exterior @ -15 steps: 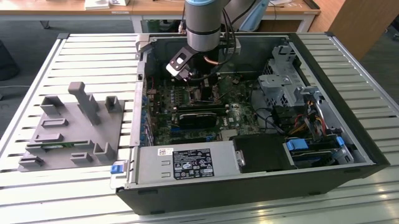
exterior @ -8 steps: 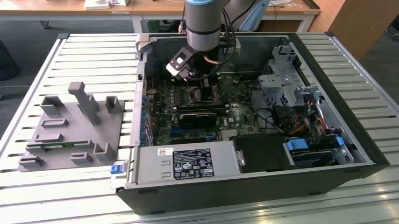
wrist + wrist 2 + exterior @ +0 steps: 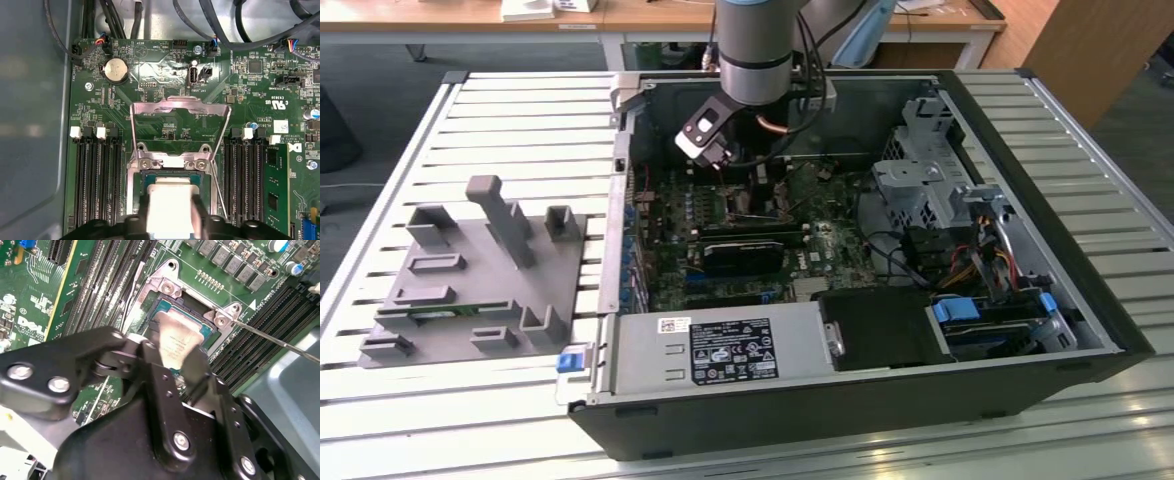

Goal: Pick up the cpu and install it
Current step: 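Place the cpu into insertion slot, then close the cpu cover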

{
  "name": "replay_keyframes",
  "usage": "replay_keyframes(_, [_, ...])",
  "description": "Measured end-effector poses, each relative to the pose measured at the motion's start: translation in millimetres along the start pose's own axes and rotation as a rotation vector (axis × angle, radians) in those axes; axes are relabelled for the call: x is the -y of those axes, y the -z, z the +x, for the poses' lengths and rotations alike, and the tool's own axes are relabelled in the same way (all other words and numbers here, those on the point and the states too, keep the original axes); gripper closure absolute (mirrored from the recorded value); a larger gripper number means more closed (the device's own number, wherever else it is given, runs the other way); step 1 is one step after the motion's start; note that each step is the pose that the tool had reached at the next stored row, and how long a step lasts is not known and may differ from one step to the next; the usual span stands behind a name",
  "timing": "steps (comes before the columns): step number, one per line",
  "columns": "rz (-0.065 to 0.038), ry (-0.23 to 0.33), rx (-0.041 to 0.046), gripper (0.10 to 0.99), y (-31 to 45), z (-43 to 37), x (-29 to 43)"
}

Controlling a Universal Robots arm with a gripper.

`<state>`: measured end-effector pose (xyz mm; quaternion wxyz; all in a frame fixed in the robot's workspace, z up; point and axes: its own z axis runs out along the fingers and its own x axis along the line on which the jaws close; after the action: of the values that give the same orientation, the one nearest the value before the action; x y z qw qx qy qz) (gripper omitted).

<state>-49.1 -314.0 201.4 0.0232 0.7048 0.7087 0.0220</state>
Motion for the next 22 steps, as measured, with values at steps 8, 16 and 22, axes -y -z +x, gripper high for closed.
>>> replay_keyframes(8, [0.0, 0.0, 0.0001, 0.973, 3.5, 0.0, -0.2])
replay_keyframes(16, [0.0, 0.0, 0.0006, 0.98, 5.6, 0.0, -0.4])
replay_keyframes(22, [0.0, 0.0, 0.0006, 0.98, 10.0, 0.0, -0.6])
